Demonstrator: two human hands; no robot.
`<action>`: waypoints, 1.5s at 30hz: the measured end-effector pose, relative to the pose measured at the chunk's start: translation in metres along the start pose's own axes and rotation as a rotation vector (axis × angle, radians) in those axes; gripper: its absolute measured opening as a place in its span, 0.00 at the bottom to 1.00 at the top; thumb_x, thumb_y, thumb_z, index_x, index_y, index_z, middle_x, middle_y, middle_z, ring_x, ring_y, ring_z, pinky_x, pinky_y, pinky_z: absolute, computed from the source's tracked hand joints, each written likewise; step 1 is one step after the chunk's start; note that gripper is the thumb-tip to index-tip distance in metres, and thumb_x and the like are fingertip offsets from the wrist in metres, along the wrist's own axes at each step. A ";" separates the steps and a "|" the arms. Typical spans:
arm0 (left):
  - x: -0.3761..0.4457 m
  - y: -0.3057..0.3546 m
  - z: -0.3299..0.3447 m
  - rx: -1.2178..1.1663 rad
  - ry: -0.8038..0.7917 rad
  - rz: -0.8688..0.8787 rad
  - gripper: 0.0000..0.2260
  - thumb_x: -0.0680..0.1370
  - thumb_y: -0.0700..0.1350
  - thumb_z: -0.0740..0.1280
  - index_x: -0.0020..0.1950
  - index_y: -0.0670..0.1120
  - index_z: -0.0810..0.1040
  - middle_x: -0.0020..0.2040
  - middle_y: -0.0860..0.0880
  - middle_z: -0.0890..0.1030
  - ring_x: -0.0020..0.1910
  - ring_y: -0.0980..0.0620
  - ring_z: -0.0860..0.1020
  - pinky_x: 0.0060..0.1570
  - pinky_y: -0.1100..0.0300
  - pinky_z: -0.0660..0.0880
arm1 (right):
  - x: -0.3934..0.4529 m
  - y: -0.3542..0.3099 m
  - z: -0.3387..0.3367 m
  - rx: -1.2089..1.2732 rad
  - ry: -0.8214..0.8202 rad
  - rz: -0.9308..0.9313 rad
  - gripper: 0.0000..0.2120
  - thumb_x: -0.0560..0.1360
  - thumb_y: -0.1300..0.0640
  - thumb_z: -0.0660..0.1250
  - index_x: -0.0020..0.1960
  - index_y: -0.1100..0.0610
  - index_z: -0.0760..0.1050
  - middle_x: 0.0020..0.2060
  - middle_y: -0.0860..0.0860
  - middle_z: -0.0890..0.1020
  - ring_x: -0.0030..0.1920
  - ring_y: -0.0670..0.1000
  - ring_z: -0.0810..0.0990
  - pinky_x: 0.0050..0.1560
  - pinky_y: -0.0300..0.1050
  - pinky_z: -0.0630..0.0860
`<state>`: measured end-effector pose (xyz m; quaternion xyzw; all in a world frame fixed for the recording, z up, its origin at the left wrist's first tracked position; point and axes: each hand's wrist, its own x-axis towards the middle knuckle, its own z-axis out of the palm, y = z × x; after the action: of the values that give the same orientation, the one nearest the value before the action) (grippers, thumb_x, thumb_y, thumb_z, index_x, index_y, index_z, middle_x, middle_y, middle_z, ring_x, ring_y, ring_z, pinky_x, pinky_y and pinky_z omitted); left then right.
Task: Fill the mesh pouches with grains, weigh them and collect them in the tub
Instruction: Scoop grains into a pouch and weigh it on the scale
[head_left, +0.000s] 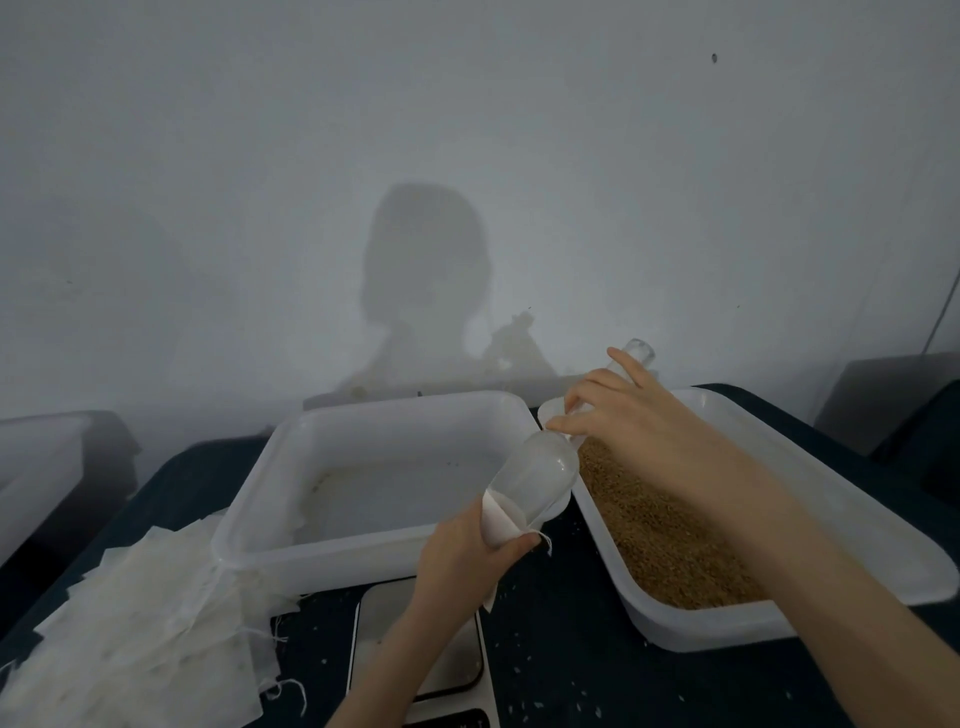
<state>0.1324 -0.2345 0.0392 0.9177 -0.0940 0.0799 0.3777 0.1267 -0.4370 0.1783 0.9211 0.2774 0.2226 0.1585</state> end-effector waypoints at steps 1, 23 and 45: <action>0.000 0.000 0.000 -0.005 -0.010 0.002 0.28 0.66 0.70 0.66 0.57 0.55 0.70 0.46 0.59 0.76 0.46 0.57 0.76 0.47 0.59 0.76 | -0.003 0.002 0.004 0.022 -0.019 0.019 0.34 0.72 0.72 0.60 0.70 0.43 0.68 0.62 0.48 0.73 0.67 0.50 0.66 0.70 0.50 0.29; 0.002 -0.002 -0.007 -0.202 0.000 0.010 0.04 0.78 0.48 0.66 0.49 0.51 0.72 0.39 0.56 0.76 0.38 0.58 0.75 0.35 0.72 0.70 | -0.049 0.022 0.065 0.382 -0.068 0.326 0.21 0.79 0.60 0.61 0.69 0.42 0.70 0.56 0.44 0.78 0.52 0.45 0.75 0.51 0.38 0.69; -0.047 -0.095 -0.058 0.098 -0.189 0.087 0.07 0.75 0.45 0.67 0.49 0.57 0.81 0.46 0.65 0.78 0.47 0.70 0.75 0.49 0.72 0.71 | -0.030 -0.067 0.070 0.629 0.074 0.534 0.07 0.79 0.54 0.62 0.54 0.49 0.77 0.40 0.45 0.78 0.37 0.44 0.76 0.36 0.35 0.70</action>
<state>0.1046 -0.1226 0.0052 0.9335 -0.1648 0.0136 0.3180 0.1094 -0.4132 0.0812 0.9556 0.0887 0.1934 -0.2040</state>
